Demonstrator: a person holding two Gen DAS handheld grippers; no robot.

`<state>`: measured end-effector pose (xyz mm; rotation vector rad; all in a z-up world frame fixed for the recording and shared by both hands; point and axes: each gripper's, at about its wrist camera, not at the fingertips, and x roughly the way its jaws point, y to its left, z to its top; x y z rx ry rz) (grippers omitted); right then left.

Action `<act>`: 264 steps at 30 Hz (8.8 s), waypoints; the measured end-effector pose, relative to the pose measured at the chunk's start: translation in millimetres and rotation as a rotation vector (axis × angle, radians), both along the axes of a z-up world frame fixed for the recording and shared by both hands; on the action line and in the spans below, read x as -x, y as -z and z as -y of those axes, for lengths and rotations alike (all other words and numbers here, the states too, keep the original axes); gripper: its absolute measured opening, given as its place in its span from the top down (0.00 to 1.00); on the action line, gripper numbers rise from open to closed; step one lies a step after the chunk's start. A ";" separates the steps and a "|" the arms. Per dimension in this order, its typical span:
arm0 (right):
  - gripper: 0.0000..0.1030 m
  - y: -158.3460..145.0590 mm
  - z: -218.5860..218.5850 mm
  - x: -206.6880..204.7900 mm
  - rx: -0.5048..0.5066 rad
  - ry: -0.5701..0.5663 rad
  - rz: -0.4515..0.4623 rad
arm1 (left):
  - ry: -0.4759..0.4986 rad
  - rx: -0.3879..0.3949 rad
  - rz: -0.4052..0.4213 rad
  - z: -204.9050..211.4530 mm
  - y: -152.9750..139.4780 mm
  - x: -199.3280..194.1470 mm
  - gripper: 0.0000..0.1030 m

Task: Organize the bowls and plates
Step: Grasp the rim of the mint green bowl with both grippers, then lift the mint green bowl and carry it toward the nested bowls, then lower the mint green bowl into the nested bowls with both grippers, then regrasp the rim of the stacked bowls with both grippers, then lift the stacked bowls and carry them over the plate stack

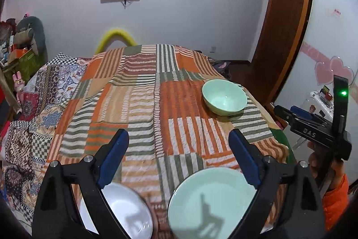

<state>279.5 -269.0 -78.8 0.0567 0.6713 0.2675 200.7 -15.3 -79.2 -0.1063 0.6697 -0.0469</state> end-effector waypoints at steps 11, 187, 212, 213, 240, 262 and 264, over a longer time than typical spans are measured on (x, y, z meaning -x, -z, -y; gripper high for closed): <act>0.35 51.5 19.9 -92.9 -0.055 0.058 -0.167 | 0.027 0.005 -0.101 7.7 44.8 -74.0 0.11; 0.42 60.7 -232.2 115.9 0.188 -0.510 -0.165 | -0.190 0.162 -0.276 -160.4 109.9 119.4 0.82; 0.48 105.8 -205.5 95.0 0.074 -0.452 -0.307 | -0.194 0.230 -0.326 -172.9 158.5 102.8 0.55; 0.50 107.3 -204.8 93.3 0.067 -0.449 -0.315 | -0.188 0.235 -0.332 -173.0 160.9 101.6 0.55; 0.70 119.1 -215.7 88.2 0.071 -0.468 -0.378 | -0.188 0.161 -0.381 -157.5 166.2 96.9 0.69; 0.70 81.5 -193.8 105.9 0.013 -0.452 -0.306 | -0.175 0.150 -0.254 -138.7 107.2 120.9 0.68; 0.70 76.4 -190.4 108.2 0.003 -0.448 -0.294 | -0.170 0.146 -0.240 -134.4 100.5 123.7 0.68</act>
